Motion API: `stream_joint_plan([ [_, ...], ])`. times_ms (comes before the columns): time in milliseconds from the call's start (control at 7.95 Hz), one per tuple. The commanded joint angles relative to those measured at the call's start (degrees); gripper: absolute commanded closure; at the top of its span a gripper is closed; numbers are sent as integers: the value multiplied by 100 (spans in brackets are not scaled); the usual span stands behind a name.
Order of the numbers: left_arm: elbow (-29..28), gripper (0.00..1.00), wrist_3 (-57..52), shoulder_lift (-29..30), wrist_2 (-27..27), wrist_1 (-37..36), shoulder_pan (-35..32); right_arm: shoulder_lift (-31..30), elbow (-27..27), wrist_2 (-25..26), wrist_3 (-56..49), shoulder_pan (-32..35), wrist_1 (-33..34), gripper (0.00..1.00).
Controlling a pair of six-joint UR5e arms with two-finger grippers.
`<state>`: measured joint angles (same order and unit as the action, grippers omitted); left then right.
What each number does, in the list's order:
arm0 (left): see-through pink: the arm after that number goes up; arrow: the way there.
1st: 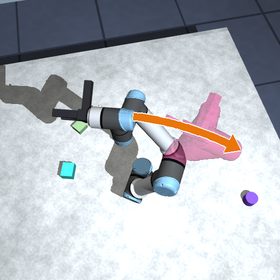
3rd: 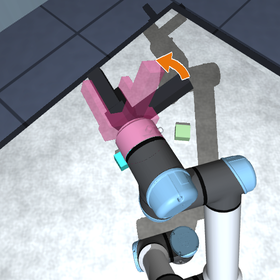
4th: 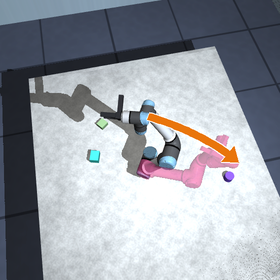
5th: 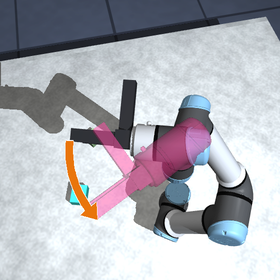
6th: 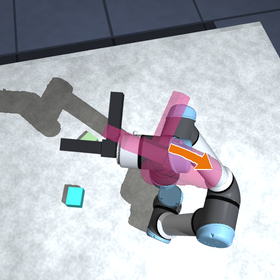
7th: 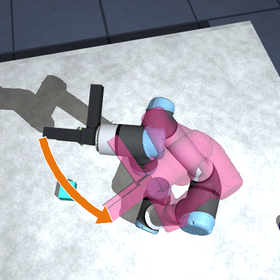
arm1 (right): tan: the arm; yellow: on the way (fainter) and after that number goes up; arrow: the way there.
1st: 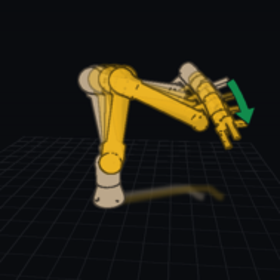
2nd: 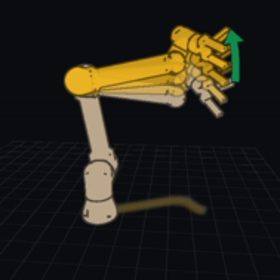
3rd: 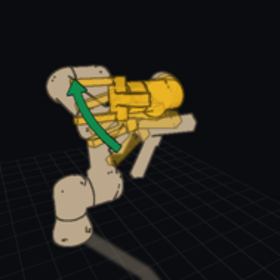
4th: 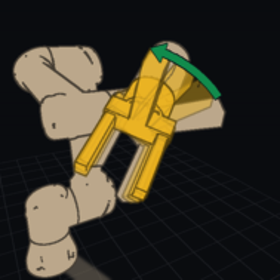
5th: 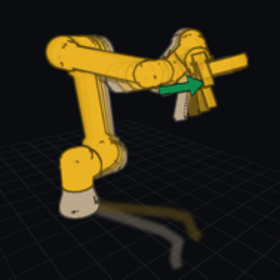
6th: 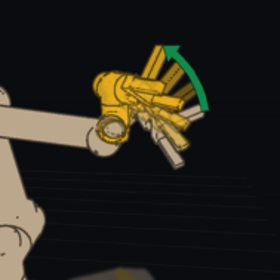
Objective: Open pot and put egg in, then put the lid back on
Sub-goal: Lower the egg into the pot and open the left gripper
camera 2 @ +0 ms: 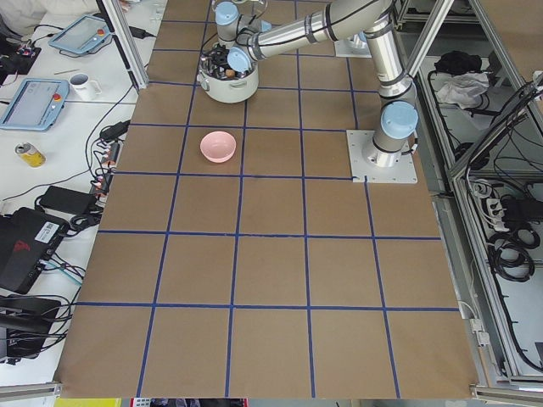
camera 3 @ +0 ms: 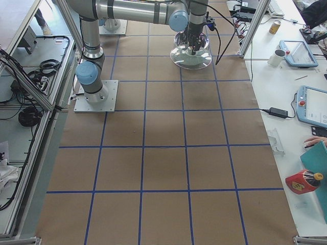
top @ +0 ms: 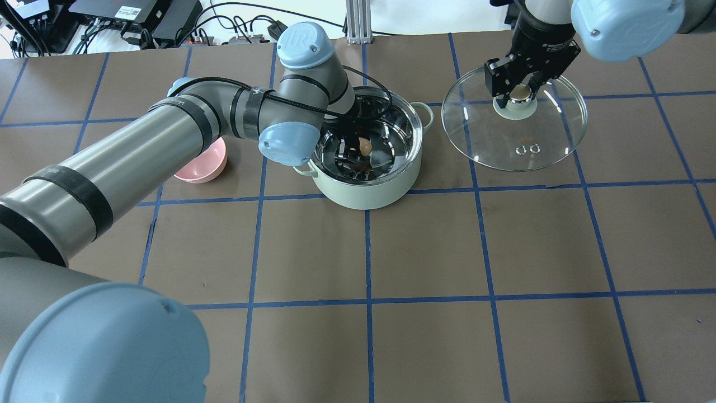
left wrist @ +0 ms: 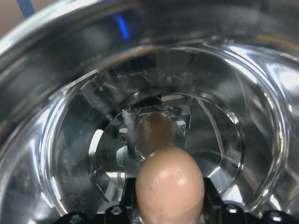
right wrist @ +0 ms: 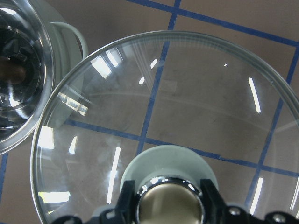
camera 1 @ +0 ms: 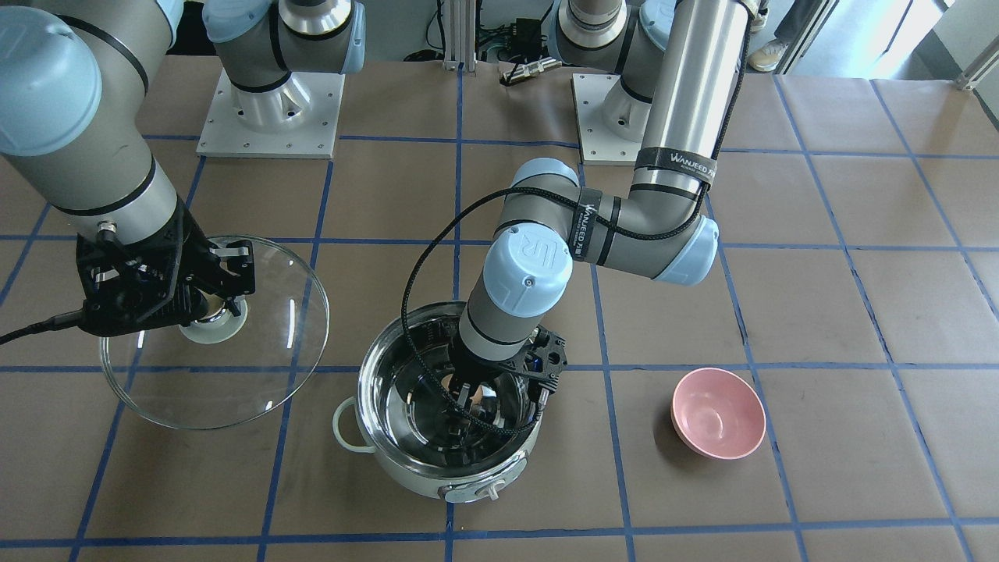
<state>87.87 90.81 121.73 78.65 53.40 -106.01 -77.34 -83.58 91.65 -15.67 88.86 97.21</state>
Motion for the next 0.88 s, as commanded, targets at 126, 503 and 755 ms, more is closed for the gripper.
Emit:
stream_joint_plan([
  [126, 2, 0, 59, -9, -34, -14, 1, 0, 0, -15, 3, 0, 0, 100],
  [503, -25, 0, 68, -88, -43, -14, 1, 0, 0, -33, 29, 0, 0, 100],
  [755, -77, 0, -54, -237, -43, -14, 1, 9, 0, -77, 91, 0, 0, 100],
])
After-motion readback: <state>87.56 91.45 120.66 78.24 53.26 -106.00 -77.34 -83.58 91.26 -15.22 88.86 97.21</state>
